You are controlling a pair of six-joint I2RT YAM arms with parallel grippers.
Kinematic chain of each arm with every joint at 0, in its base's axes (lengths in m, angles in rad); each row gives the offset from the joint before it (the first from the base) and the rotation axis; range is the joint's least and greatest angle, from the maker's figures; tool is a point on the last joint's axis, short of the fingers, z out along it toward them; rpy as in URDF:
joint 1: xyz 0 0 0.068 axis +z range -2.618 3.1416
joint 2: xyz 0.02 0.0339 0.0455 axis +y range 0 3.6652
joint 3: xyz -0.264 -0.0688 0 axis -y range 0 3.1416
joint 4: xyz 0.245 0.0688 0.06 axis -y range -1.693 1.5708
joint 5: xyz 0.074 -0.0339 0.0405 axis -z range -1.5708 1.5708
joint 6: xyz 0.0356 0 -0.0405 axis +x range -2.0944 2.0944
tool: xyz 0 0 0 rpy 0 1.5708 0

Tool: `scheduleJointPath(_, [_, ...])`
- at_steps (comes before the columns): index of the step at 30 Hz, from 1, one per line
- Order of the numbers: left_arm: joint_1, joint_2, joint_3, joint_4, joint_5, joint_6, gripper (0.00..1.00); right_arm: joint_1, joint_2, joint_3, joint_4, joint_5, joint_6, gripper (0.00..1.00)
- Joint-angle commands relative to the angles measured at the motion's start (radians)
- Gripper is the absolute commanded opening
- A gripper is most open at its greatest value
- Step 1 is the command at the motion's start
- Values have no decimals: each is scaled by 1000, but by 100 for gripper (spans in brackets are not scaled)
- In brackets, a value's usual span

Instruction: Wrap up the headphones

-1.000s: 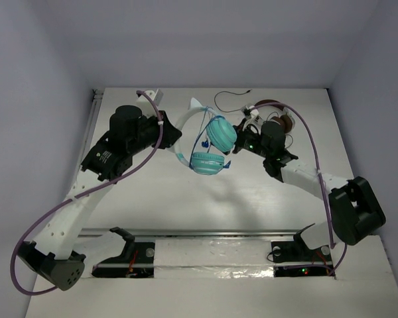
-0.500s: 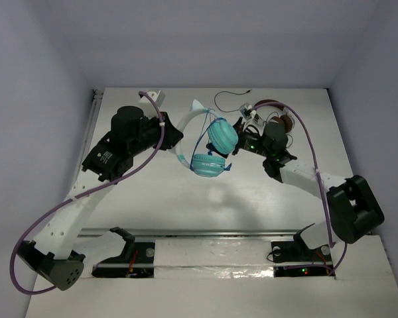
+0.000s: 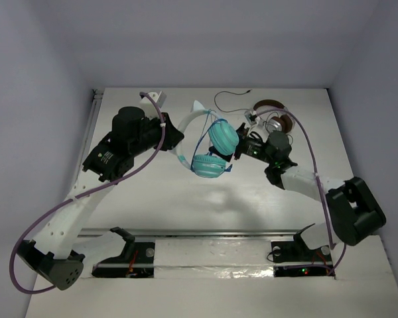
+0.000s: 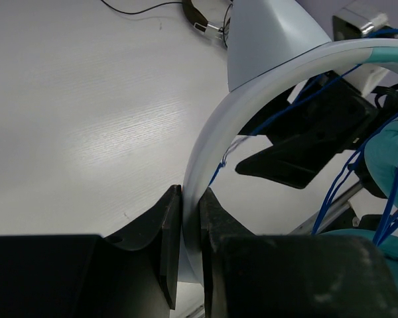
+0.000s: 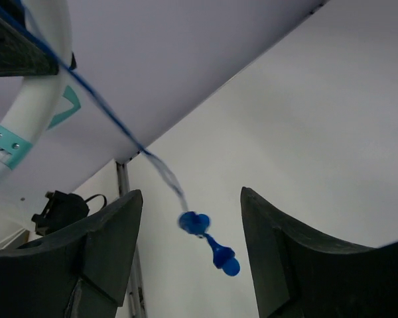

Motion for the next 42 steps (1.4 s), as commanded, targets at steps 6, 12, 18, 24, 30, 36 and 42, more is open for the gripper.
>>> scheduleJointPath(6, [-3, -32, 33, 73, 6, -28, 0, 3, -152, -7, -188, 74, -187, 68])
scheduleJointPath(12, [-13, -31, 38, 70, 9, -28, 0, 3, -134, 43, -253, 51, -218, 69])
scheduleJointPath(18, [-22, -29, 44, 67, 7, -29, 0, 3, -105, 103, -291, 85, -235, 70])
scheduleJointPath(24, [-22, -26, 46, 67, 0, -31, 0, 46, -28, 112, -241, 48, -201, 70])
scheduleJointPath(30, [-22, -14, 44, 78, -2, -34, 0, 78, 4, 68, -118, 46, -140, 63])
scheduleJointPath(36, [-22, -12, 47, 92, -26, -43, 0, 78, 44, 37, -29, 84, -88, 21])
scheduleJointPath(42, [-22, 15, 36, 193, -156, -92, 0, 110, 10, -65, 34, 193, 54, 0])
